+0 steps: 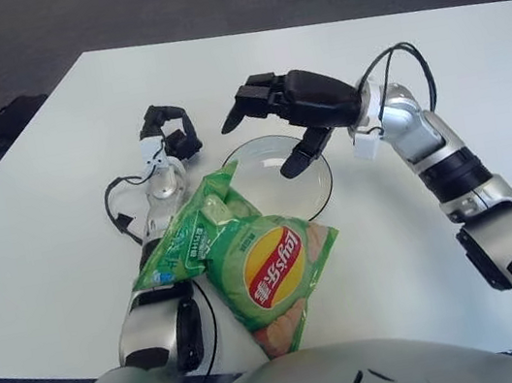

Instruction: Put the snack into the plate.

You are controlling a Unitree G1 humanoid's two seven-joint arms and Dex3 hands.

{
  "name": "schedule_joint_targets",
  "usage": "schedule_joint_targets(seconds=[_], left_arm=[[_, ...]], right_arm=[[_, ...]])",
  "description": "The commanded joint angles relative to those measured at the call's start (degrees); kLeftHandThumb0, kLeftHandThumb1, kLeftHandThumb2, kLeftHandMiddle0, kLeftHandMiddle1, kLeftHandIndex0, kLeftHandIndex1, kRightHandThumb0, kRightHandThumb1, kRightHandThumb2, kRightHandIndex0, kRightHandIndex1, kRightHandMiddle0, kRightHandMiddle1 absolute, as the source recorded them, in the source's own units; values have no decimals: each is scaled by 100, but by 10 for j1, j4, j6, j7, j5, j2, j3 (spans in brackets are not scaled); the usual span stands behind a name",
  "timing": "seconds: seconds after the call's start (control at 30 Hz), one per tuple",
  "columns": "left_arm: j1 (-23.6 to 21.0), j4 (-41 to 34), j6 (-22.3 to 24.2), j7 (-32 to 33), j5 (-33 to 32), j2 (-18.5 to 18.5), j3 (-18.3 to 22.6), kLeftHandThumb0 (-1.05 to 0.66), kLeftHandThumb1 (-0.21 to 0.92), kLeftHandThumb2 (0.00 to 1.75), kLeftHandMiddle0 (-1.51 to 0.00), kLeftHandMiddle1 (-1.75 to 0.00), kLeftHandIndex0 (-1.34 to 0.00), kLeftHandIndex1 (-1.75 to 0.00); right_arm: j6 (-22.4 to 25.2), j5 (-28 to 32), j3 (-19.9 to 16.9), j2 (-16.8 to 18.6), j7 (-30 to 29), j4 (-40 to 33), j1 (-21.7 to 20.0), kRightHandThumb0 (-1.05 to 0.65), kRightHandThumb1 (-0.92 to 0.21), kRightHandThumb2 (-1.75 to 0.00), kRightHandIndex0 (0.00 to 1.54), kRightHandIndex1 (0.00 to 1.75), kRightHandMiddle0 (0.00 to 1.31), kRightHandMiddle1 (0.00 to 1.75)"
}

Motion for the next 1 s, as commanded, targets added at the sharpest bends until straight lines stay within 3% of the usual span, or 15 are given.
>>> schedule_joint_targets(seconds=[0.0, 0.13, 0.27, 0.4, 0.97], left_arm=[[-13, 12, -37, 22, 24, 1, -11, -44, 45, 115, -104, -175, -51, -175], [6, -1, -72, 26, 25, -15, -18, -44, 44, 116, -88, -175, -52, -175], [32, -16, -111, 20, 19, -36, -26, -44, 45, 114, -74, -175, -51, -175], [34, -16, -118, 20, 19, -38, -26, -44, 46, 113, -70, -175, -50, -175], [38, -21, -119, 22, 23, -43, -28, -44, 46, 113, -68, -175, -50, -175]], right_arm=[[-13, -5, 16, -8, 24, 20, -33, -42, -62, -90, 16, 37, 0, 81], [-40, -25, 24, -12, 29, 37, -60, -43, -63, -88, 14, 28, 0, 70], [-108, -82, 24, -11, -4, 66, -93, -49, -65, -81, 11, 17, 0, 52], [-142, -109, 22, -8, -29, 90, -106, -53, -67, -77, 9, 12, 0, 42], [-164, -125, 25, -13, -56, 106, -112, -55, -69, -74, 9, 9, 0, 37]])
